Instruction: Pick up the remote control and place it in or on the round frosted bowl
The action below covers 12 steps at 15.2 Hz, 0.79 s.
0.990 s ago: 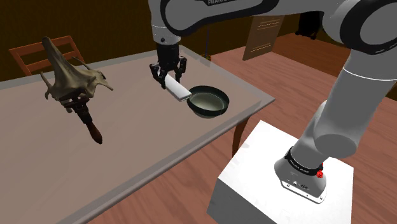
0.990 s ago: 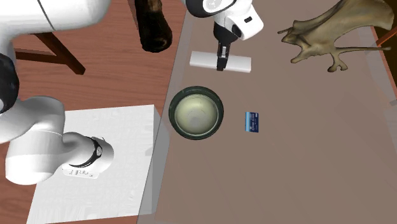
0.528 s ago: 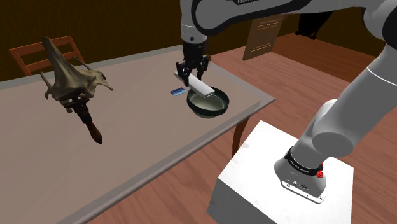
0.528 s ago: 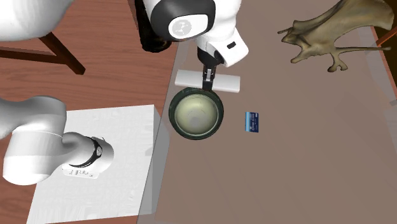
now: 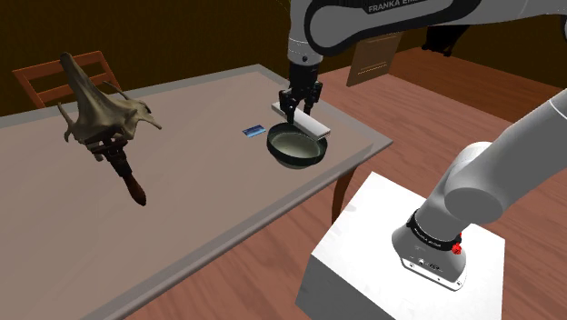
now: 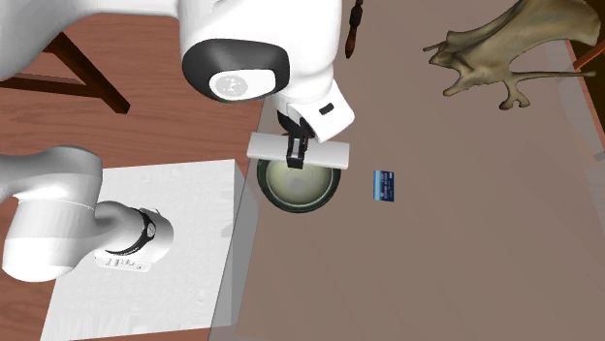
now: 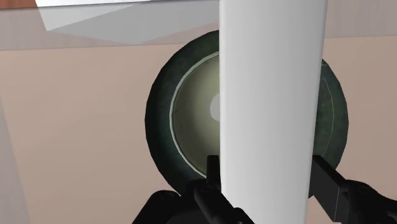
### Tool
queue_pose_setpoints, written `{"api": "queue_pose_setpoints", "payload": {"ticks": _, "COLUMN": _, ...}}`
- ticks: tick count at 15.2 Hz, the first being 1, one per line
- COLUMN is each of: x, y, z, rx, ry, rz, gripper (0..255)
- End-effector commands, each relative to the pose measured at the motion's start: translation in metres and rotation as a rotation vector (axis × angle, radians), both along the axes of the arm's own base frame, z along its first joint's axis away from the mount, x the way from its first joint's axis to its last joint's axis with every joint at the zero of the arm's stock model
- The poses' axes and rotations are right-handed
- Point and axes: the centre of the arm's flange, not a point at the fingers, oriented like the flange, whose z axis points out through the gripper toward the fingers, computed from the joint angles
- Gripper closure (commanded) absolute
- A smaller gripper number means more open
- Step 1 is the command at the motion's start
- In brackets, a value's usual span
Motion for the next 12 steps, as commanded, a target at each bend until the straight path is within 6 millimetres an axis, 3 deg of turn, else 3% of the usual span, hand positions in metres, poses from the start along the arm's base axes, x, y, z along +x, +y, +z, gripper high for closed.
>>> {"api": "queue_pose_setpoints", "payload": {"ticks": 1, "x": -0.001, "y": -0.001, "z": -0.010, "rx": 0.000, "ry": 0.000, "rz": 0.001, "gripper": 255}}
{"api": "queue_pose_setpoints", "payload": {"ticks": 12, "x": -0.001, "y": -0.001, "z": -0.064, "rx": 0.000, "ry": 0.000, "rz": 0.001, "gripper": 255}}
